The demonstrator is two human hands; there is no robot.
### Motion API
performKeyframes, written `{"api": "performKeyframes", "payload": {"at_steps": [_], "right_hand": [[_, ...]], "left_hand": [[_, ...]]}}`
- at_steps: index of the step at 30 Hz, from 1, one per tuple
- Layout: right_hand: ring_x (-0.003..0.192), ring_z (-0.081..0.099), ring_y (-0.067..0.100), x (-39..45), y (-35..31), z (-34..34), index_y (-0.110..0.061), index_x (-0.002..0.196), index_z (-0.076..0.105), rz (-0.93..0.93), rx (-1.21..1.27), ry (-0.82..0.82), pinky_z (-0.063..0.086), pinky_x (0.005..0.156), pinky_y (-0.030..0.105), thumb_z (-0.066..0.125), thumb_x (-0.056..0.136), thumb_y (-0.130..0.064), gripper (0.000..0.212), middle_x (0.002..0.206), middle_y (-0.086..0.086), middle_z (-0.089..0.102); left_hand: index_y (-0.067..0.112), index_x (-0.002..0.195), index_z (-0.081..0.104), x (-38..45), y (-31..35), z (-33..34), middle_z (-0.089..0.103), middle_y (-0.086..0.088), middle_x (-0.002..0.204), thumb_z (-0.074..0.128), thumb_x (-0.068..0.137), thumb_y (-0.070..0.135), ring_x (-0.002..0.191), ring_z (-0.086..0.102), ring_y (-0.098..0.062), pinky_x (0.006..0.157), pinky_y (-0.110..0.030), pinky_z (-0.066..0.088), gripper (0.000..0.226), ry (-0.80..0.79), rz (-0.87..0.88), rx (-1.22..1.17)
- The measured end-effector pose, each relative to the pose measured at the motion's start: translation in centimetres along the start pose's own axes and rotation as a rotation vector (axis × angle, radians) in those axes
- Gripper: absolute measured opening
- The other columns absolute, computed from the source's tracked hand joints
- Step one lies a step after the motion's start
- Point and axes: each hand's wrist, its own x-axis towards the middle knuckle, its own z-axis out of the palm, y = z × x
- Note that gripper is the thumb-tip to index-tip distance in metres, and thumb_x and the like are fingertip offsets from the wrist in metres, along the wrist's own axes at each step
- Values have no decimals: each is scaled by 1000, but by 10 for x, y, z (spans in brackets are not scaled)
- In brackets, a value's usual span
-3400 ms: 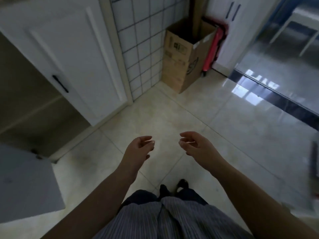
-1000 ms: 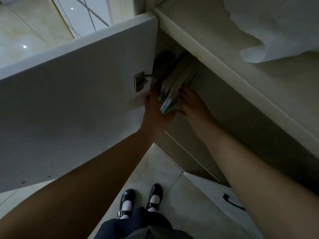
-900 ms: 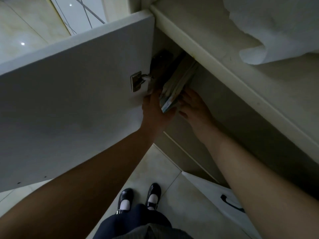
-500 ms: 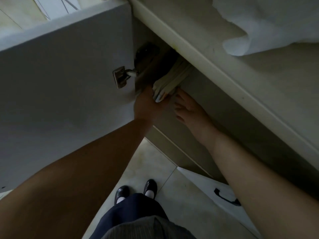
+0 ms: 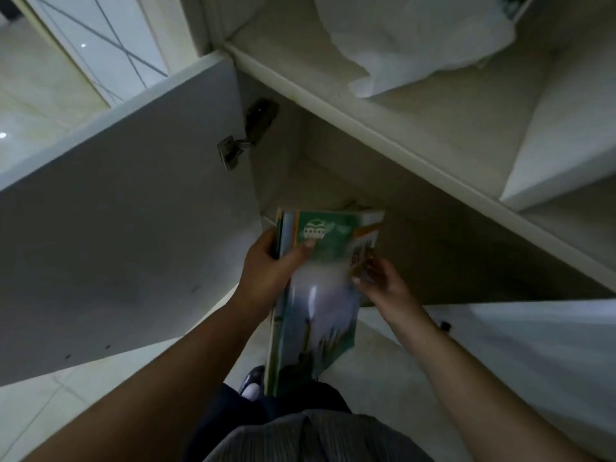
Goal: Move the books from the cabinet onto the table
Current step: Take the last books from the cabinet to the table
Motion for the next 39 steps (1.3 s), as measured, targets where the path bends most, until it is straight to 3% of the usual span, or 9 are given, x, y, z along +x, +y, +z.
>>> {"api": "performKeyframes", "payload": {"at_steps": [4,10,12,17,21,25,30,35,39], "right_hand": [[124,53,24,-47,43,-7,-15,138,40,-29,219,48,43,105,43,74,76,-13,71,136,8,54],[97,70,18,-130,74,9,-15,114,58,-75,550,59,58,75,27,91,33,-52,95,104,0,74],[97,69,19,-141,75,12,-15,116,59,-78,529,93,58,76,28,89,43,-51,88,104,0,74],[103,63,25,-192,94,28,-21,104,60,-69,613,357,48,94,44,59,83,-15,22,114,9,65],[99,67,21,-235,118,33,-25,103,63,-83,679,462,53,90,40,66,71,-23,32,102,-2,73],[84,73,16,-281,155,37,-21,105,63,-54,837,544,60,70,30,61,84,-11,23,89,-3,77],[83,73,18,-347,198,57,-12,111,61,6,970,683,59,63,27,58,88,-12,24,90,2,77],[75,74,18,-422,250,98,-13,102,62,39,1141,902,59,60,27,59,88,-14,14,82,2,77],[74,74,18,-482,288,144,-14,105,60,71,1233,1065,58,58,27,59,88,-18,17,81,1,77]], "left_hand": [[15,109,64,-48,8,-12,75,-6,98,73,63,35,86,73,-22,68,-31,58,51,-216,-19,-51],[15,90,65,-88,19,-18,75,-2,72,66,69,25,64,71,-15,54,-25,55,23,-449,-81,-43],[15,89,65,-88,19,-17,74,-2,70,68,68,29,62,70,-17,55,-28,55,25,-450,-108,-30],[10,101,69,-102,5,-5,75,-12,89,73,60,41,76,72,-26,67,-34,57,51,-512,-206,43],[8,106,70,-118,-7,17,73,-18,101,69,76,40,94,69,-35,82,-43,56,44,-614,-349,140],[10,102,72,-145,-27,47,74,-16,99,73,65,43,89,71,-30,78,-38,56,50,-750,-393,271],[14,103,70,-198,-63,79,76,-10,93,56,91,35,77,74,-20,60,-27,58,28,-952,-506,403],[13,111,66,-268,-102,93,75,-11,97,61,89,32,86,72,-27,75,-38,57,30,-1168,-427,689],[17,111,53,-332,-133,72,68,-10,96,69,83,22,79,69,-25,58,-30,58,32,-1443,-318,969]]}}
